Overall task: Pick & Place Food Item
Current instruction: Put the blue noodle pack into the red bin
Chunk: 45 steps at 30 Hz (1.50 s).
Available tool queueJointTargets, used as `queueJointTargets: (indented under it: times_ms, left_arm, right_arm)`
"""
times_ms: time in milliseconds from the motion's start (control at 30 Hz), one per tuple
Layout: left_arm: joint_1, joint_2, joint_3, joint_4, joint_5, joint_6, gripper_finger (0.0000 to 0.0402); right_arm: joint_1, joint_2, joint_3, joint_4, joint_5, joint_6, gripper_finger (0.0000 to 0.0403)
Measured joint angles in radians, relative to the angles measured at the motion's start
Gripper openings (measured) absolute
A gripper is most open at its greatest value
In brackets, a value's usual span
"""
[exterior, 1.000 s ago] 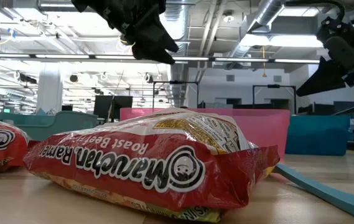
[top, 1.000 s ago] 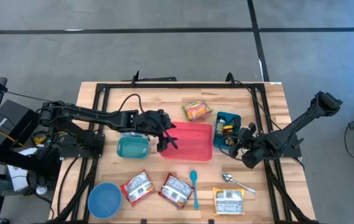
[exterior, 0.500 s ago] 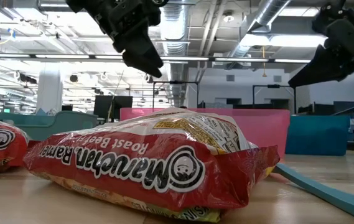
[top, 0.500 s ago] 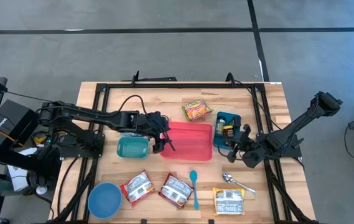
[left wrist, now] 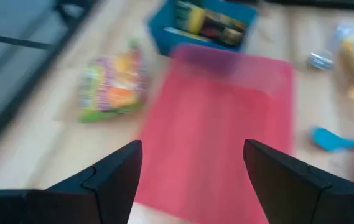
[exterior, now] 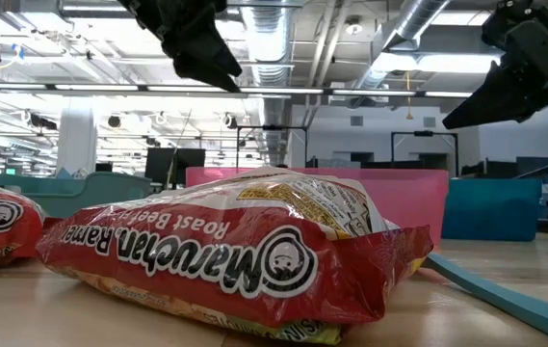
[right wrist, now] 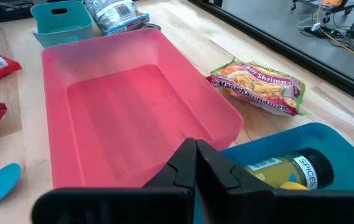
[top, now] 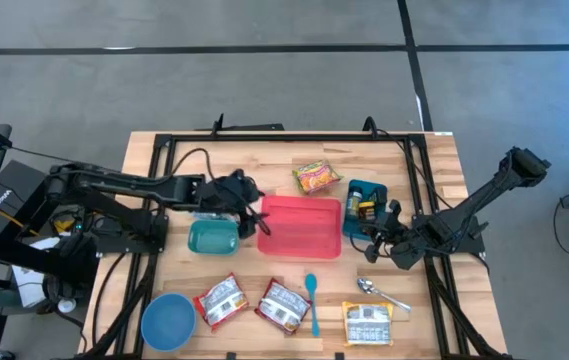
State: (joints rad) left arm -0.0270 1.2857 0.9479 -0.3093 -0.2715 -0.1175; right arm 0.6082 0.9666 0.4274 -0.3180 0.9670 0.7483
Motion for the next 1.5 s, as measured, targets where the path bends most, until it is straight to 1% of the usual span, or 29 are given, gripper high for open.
queueJointTargets:
  times_ms: [100, 233, 400, 600, 667, 767, 867, 933, 1000, 1067, 1300, 1400, 1500]
  left_arm:
    - [0.000, -0.072, -0.042, -0.002, -0.083, -0.003, 0.0274]
    - [0.000, -0.181, -0.103, 0.002, -0.149, -0.003, 0.0274]
    - [0.017, -0.309, -0.176, 0.003, -0.204, -0.003, 0.0274]
    - [0.104, -0.420, -0.244, 0.016, -0.229, -0.003, 0.0274]
    - [0.143, -0.442, -0.260, 0.013, -0.223, -0.015, 0.0274]
    - [0.213, -0.459, -0.260, -0.018, -0.186, -0.045, 0.0274]
    - [0.293, -0.466, -0.260, -0.023, -0.115, -0.082, 0.0274]
    - [0.348, -0.466, -0.260, -0.030, -0.046, -0.119, 0.0274]
    - [0.400, -0.466, -0.260, -0.068, 0.012, -0.152, 0.0274]
    - [0.445, -0.463, -0.260, -0.110, 0.043, -0.177, 0.0274]
    - [0.577, -0.461, -0.260, -0.296, 0.044, -0.277, 0.0274]
    - [0.611, -0.461, -0.260, -0.333, 0.047, -0.329, 0.0274]
    - [0.641, -0.461, -0.260, -0.371, 0.079, -0.371, 0.0274]
  right_arm:
    - [-0.004, 0.000, 0.000, 0.003, 0.002, 0.000, 0.0000]
    - [-0.020, 0.000, 0.000, 0.016, 0.002, 0.000, 0.0000]
    - [-0.045, 0.000, 0.000, 0.016, 0.002, 0.000, 0.0000]
    - [-0.075, 0.000, 0.000, 0.017, 0.002, 0.000, 0.0000]
    - [-0.081, 0.000, 0.000, 0.017, 0.001, 0.000, 0.0000]
    - [-0.082, 0.000, 0.000, 0.018, -0.001, 0.001, 0.0000]
    - [-0.082, 0.000, 0.000, 0.018, -0.006, 0.001, 0.0000]
    - [-0.082, 0.000, 0.000, 0.019, -0.020, 0.003, 0.0000]
    - [-0.082, 0.000, 0.000, 0.019, -0.025, 0.003, 0.0000]
    - [-0.082, 0.000, 0.000, 0.019, -0.027, 0.003, 0.0000]
    - [-0.082, 0.000, 0.000, 0.019, -0.027, 0.003, 0.0000]
    - [-0.082, 0.000, 0.000, 0.019, -0.027, 0.003, 0.0000]
    - [-0.082, 0.000, 0.000, 0.019, -0.027, 0.003, 0.0000]
